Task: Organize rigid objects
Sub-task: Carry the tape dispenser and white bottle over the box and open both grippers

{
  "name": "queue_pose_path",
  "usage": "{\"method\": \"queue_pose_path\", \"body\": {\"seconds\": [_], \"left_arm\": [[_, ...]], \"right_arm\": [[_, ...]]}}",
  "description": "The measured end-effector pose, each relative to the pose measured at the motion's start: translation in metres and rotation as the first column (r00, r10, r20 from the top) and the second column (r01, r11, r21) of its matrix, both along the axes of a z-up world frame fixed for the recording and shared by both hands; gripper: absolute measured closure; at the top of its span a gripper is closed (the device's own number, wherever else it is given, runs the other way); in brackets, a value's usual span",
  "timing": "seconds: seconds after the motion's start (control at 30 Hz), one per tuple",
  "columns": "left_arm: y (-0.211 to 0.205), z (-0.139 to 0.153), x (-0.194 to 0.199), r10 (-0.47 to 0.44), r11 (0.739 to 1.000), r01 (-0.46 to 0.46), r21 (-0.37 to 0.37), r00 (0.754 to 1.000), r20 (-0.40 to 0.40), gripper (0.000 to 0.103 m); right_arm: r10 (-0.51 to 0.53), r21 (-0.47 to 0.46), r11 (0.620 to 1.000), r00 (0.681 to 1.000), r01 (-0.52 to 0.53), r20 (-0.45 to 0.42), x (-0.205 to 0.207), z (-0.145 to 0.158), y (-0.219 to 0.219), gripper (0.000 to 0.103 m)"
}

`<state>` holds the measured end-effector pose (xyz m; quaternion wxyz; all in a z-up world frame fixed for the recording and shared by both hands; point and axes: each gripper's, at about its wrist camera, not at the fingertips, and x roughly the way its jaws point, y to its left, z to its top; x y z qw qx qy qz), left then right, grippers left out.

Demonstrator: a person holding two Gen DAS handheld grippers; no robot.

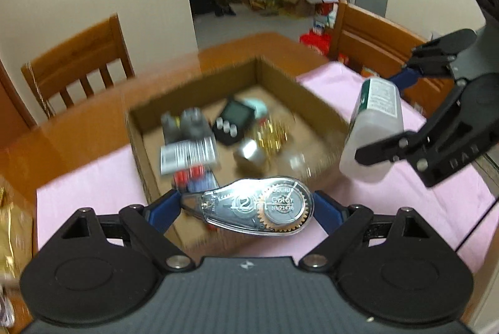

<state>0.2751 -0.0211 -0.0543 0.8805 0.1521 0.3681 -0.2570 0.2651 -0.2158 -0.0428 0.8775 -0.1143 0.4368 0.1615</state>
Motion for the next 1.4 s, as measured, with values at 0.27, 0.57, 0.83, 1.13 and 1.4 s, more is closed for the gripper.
{"method": "queue_pose_path", "body": {"seconds": [0.27,0.57,0.83,1.13,1.4], "left_arm": [[-0.030,-0.028,0.041,0.039,0.999,-0.039,-0.018,0.999,-0.012,0.013],[-0.014,-0.032,0.037,0.157,0.988,-0.157,0.001,0.986,0.053,0.004],[0.015,-0.012,0.023,0.258,0.966,-0.258,-0.016,0.959,0.114,0.001],[0.029,0.001,0.022,0.332,0.943,-0.327,-0.060,0.935,0.125,0.001],[0.028,0.022,0.023,0.378,0.925,-0.378,-0.037,0.926,0.008,0.001]], "right_arm": [[-0.008,-0.019,1.000,1.000,0.008,0.006,0.039,0.003,0.000,0.016],[-0.031,-0.017,0.999,1.000,0.031,0.005,0.090,-0.001,0.001,0.016],[-0.094,-0.020,0.995,0.994,0.093,-0.056,0.157,-0.027,0.008,0.016],[-0.171,0.048,0.984,0.984,0.173,-0.046,0.151,-0.005,0.004,0.000],[-0.274,-0.058,0.961,0.955,0.269,-0.111,0.087,0.014,0.013,0.000]]}}
